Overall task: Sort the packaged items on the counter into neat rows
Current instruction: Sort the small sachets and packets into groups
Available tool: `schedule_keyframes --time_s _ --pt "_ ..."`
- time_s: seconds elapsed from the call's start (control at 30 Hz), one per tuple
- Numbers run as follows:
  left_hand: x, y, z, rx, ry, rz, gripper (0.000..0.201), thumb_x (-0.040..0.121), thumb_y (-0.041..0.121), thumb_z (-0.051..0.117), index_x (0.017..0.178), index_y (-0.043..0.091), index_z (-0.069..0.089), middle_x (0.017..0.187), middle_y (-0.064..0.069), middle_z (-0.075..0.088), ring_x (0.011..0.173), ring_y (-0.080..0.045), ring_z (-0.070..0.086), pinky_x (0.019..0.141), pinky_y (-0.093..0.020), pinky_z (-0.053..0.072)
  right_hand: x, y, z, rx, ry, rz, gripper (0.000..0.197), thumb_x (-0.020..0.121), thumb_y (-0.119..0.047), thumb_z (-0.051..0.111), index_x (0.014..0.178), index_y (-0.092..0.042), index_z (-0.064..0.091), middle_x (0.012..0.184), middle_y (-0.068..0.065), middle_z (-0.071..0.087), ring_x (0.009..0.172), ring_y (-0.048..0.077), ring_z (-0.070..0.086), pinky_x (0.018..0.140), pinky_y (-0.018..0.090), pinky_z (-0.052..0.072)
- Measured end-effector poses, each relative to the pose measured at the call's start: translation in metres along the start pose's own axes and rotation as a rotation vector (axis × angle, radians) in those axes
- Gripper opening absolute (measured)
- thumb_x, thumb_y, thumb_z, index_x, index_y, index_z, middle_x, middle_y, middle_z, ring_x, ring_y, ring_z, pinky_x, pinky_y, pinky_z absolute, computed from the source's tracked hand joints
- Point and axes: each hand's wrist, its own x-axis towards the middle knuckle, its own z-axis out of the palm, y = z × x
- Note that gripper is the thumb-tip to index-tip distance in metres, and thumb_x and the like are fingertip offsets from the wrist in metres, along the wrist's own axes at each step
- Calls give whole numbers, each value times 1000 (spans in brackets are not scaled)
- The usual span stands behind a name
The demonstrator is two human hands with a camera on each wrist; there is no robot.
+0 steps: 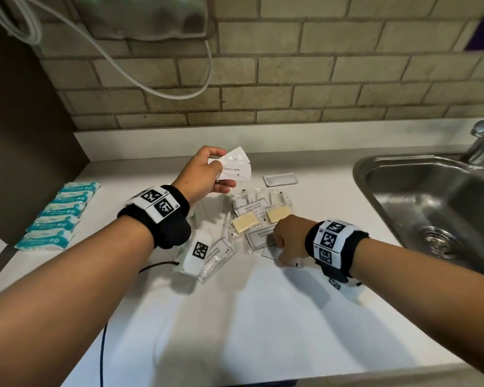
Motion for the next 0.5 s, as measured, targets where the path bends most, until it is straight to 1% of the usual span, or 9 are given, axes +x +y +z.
schedule_keyframes --time_s 0.07,0.13,0.2,0.27,0.3,0.37,0.4,0.47,0.5 --pt "-1 1 0 -4 8 3 33 94 -3 32 120 11 46 107 -8 56 67 -24 67 54 -25 55 0 1 2 -4 31 -8 11 73 -16 58 64 -16 52 79 5 63 68 21 56 56 23 46" --pt "-1 2 -3 -4 19 5 32 94 -3 31 119 11 46 109 -9 55 67 -24 66 54 -25 56 1 -1 3 -2 58 -15 13 77 -19 58 64 -18 53 81 4 66 73 23 64 65 29 56" --pt "-1 3 -6 -3 32 9 31 94 -4 31 117 12 46 111 -12 55 67 -24 66 55 -25 57 7 -2 0 -47 43 -40 7 78 -23 62 79 -16 63 89 7 69 81 24 67 71 32 58" --pt "0 3 -9 0 36 8 31 95 -4 31 117 12 46 110 -14 55 67 -24 65 57 -27 57 14 -2 -5 -88 -4 -45 24 80 -23 65 100 -10 68 97 7 69 86 23 65 73 31 56" --pt "0 3 -10 1 38 7 31 95 -4 31 117 12 46 109 -13 55 67 -24 65 59 -27 57 17 -2 -8 -79 -13 -45 24 81 -22 64 100 -8 68 97 7 68 87 22 63 74 31 54" --pt "0 3 -12 -1 37 7 31 95 -4 31 117 11 46 105 -11 55 67 -24 65 60 -28 58 22 -1 -15 -33 25 -56 18 83 -29 63 79 -12 62 86 3 64 82 21 59 75 32 52" --pt "0 3 -13 -4 37 6 31 95 -4 31 117 11 46 104 -10 55 66 -24 65 60 -28 58 24 -1 -20 -1 52 -53 25 85 -34 61 70 -15 56 83 1 61 79 20 57 73 32 50" --pt "1 3 -16 -4 44 0 31 95 -4 31 118 10 46 100 -8 55 66 -24 65 60 -28 58 32 1 -29 73 96 -10 25 92 -33 52 72 -18 52 92 3 58 87 23 54 75 30 44" --pt "2 2 -17 -1 45 -3 31 95 -4 31 118 10 47 99 -8 55 66 -24 65 60 -28 57 36 2 -35 114 112 1 22 95 -31 48 83 -15 57 102 6 58 96 26 54 80 31 44"
